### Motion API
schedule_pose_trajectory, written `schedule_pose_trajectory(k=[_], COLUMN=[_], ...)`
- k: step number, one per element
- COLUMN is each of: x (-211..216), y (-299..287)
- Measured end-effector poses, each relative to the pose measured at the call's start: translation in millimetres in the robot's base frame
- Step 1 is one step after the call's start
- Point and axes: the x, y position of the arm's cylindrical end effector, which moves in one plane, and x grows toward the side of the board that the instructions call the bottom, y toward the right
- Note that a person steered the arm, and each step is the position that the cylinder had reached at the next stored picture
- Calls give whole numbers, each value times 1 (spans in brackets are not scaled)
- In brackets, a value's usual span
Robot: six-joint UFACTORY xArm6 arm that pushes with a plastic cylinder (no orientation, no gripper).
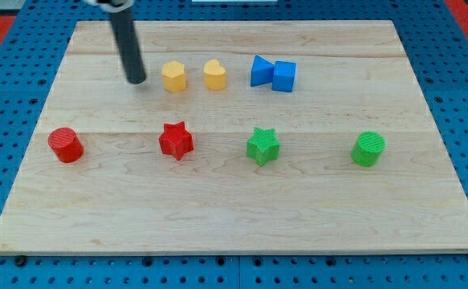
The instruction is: Place the red circle to the left of yellow hexagon
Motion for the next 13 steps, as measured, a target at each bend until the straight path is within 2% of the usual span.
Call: schedule_pose_trajectory(k=[1,2,3,4,5,7,8,9,10,12,13], x=[18,19,46,117,143,107,99,151,140,64,88], y=[-71,-126,-127,-123,-93,-26,-23,-22,-18,-18,-16])
